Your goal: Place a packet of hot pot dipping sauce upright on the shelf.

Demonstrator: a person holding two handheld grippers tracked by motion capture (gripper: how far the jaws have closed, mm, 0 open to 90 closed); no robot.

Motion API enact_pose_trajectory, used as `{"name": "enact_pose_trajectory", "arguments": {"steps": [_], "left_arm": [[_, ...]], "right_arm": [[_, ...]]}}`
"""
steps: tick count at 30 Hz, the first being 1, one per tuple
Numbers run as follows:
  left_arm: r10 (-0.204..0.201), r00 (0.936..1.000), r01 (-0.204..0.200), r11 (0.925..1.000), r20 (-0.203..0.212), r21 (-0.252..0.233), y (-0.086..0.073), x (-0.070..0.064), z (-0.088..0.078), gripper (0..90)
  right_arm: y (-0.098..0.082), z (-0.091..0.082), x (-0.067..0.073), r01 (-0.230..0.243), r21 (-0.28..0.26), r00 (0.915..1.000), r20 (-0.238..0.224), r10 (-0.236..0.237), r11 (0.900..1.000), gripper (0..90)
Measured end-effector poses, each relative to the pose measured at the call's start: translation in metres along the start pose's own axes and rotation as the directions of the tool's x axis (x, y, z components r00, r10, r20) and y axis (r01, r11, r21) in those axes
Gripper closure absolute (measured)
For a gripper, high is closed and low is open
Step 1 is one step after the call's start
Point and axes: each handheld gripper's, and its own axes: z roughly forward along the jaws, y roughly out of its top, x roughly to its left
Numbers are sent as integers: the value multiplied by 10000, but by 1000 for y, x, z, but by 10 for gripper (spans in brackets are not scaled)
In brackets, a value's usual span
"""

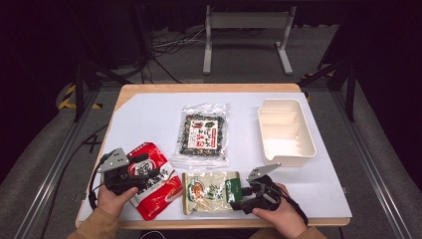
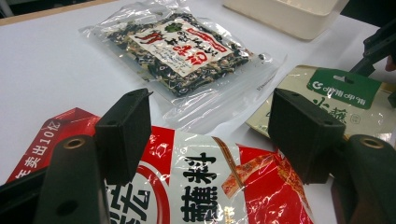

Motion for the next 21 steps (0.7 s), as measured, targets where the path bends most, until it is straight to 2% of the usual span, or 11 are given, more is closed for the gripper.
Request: {"name": "enact_pose_trajectory", "arguments": {"steps": [5, 13, 21], "left_arm": [[81, 10000, -81, 10000, -29, -3, 0, 0, 1, 305], [104, 9999, -104, 9999, -17, 43, 0, 0, 2, 305], [101, 9999, -101, 9999, -8, 72, 0, -2, 3, 305]], "right_arm": [[3, 3, 1, 264, -122, 9996, 41, -263, 9996, 540], [7, 8, 2, 485, -364, 9988, 29, -484, 9982, 666], [11, 13, 2, 385, -134, 9986, -368, -390, 9992, 850]]}}
